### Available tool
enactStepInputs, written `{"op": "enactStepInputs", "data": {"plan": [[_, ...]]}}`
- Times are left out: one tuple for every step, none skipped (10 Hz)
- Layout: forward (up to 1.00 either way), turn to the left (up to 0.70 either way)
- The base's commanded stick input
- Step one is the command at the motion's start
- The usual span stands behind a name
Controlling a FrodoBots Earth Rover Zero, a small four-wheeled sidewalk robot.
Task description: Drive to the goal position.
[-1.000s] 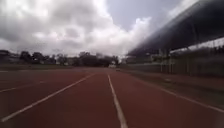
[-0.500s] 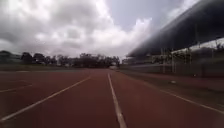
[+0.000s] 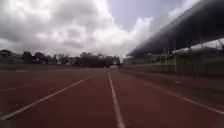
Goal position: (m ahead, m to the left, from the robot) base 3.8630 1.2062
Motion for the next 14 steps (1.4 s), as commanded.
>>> {"op": "enactStepInputs", "data": {"plan": [[0.7,0.0],[0.7,0.0],[0.7,0.0],[0.7,0.0],[0.7,0.0],[0.7,0.0],[0.7,0.0],[0.7,0.0],[0.7,0.0],[0.7,0.0],[0.7,0.0],[0.7,0.0],[0.7,0.0],[0.7,0.0]]}}
